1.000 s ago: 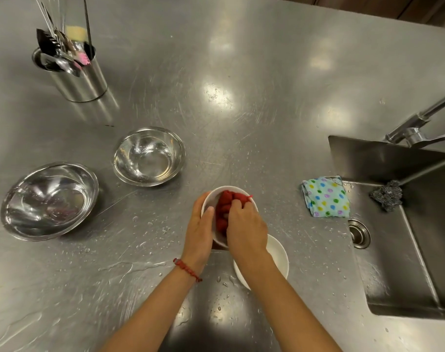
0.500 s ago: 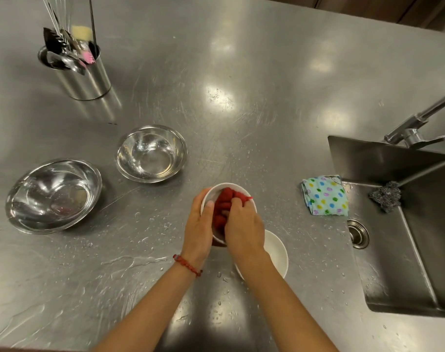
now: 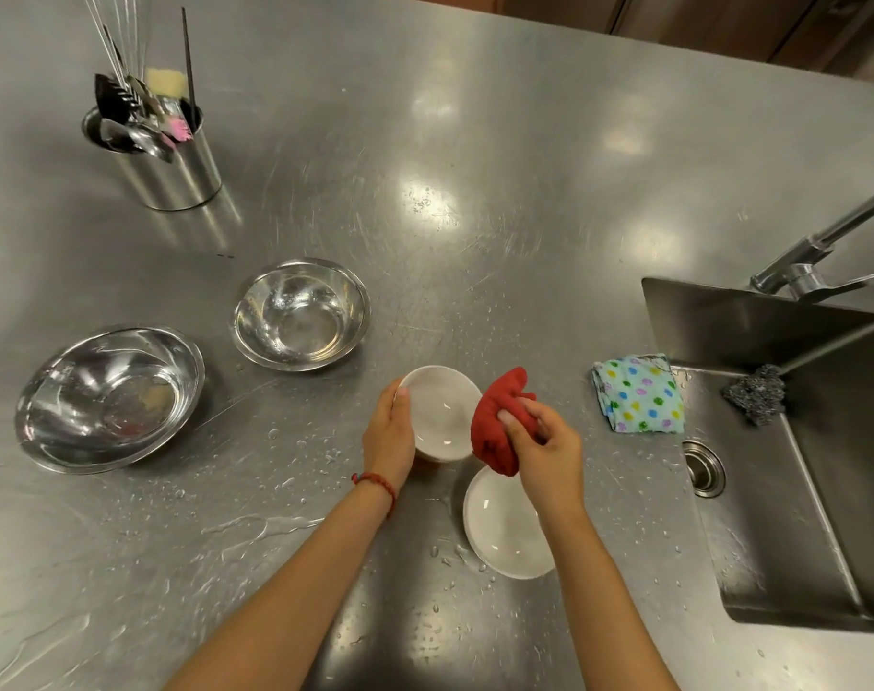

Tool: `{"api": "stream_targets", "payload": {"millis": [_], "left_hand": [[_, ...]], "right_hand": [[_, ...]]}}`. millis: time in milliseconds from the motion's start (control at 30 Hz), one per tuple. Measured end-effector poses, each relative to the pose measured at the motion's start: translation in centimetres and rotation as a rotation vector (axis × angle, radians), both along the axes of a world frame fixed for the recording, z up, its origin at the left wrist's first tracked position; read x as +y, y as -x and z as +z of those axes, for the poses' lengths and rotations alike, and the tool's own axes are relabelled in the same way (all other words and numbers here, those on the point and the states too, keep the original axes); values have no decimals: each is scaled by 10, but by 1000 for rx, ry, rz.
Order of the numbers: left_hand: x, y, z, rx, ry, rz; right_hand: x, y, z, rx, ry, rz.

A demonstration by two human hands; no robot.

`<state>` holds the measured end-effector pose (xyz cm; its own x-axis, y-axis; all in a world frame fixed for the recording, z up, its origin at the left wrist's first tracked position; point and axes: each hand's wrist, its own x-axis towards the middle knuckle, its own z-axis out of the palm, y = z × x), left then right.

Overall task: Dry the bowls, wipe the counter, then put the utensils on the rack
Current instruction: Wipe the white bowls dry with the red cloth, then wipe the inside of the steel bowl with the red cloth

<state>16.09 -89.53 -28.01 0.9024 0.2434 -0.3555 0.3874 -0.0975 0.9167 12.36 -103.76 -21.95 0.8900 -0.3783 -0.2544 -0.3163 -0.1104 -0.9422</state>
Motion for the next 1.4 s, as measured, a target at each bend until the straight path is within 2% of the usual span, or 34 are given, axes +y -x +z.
{"api": "stream_targets", "payload": {"millis": [233, 433, 567, 633, 700, 833, 1000, 1233, 1400], "left_hand": [[6, -11, -10, -59, -200, -52], [15, -8, -12, -74, -188, -137], [28, 2, -7, -7, -235, -161], [42, 14, -4, -8, -252, -115], [60, 29, 2, -94, -279, -74], [103, 60, 16, -225, -503, -41], [163, 91, 32, -247, -691, 79], [241, 107, 38, -204, -788, 235], [306, 93, 31, -200, -731, 282]], "right_hand": [[-2, 6, -9, 17, -16, -29], [5, 7, -13, 10, 38, -14], [17, 8, -11, -33, 41, 31], [27, 10, -12, -31, 35, 70], [38, 11, -12, -27, 42, 128], [64, 11, -14, 7, 87, 301], [109, 13, -12, -13, 129, 504], [171, 16, -12, -34, 169, 630], [227, 0, -21, -29, 150, 562]]}}
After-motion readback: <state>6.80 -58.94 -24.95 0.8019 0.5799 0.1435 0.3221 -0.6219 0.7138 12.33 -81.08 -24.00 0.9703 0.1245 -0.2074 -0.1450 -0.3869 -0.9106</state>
